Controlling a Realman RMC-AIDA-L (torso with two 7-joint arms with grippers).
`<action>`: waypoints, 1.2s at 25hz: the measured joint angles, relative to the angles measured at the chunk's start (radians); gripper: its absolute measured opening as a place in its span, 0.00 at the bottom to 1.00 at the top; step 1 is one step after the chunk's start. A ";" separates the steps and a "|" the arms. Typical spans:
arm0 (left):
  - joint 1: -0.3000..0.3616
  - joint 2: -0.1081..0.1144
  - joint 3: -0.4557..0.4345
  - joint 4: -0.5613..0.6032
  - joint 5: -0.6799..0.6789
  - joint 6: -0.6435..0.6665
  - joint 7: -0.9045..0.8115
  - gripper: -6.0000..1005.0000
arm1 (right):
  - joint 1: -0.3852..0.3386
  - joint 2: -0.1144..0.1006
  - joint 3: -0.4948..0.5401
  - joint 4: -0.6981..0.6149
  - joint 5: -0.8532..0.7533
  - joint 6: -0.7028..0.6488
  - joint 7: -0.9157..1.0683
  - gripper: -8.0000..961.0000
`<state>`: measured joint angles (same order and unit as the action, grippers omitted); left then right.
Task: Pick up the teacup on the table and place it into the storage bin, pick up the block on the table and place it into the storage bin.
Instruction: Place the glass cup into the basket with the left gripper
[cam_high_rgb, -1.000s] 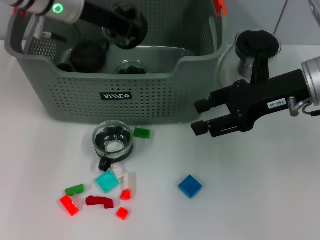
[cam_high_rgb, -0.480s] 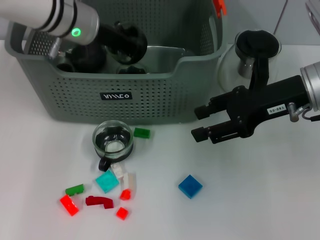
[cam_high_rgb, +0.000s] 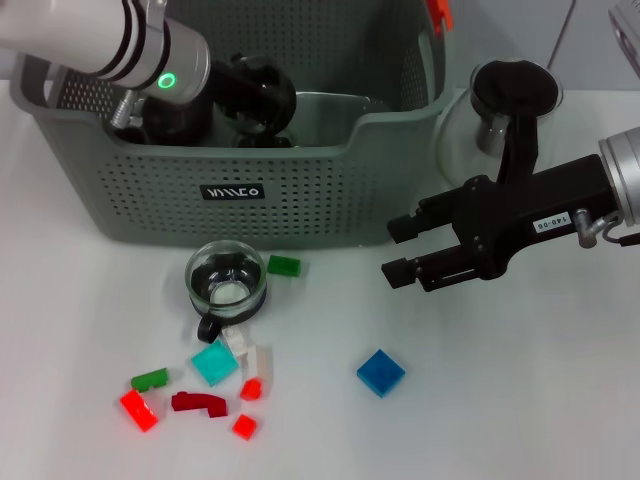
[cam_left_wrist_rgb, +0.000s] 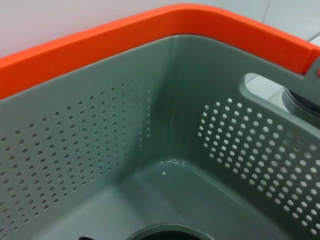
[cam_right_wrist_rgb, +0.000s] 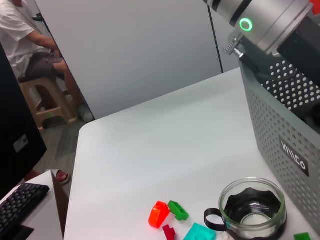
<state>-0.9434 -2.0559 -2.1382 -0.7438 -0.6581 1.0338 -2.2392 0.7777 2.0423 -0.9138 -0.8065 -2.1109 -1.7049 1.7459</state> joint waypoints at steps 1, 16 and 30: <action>0.000 -0.001 0.000 0.002 0.005 -0.001 0.000 0.13 | 0.000 0.000 0.000 0.000 0.000 0.001 0.000 0.70; -0.003 -0.007 0.012 0.010 0.015 -0.025 0.000 0.14 | 0.000 0.003 -0.001 0.001 -0.001 0.007 -0.002 0.70; 0.000 -0.011 0.039 -0.003 0.017 -0.025 -0.011 0.16 | -0.003 0.003 -0.001 0.001 -0.001 0.005 -0.002 0.70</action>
<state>-0.9436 -2.0666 -2.0991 -0.7472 -0.6411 1.0092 -2.2505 0.7745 2.0449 -0.9143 -0.8053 -2.1123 -1.7002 1.7441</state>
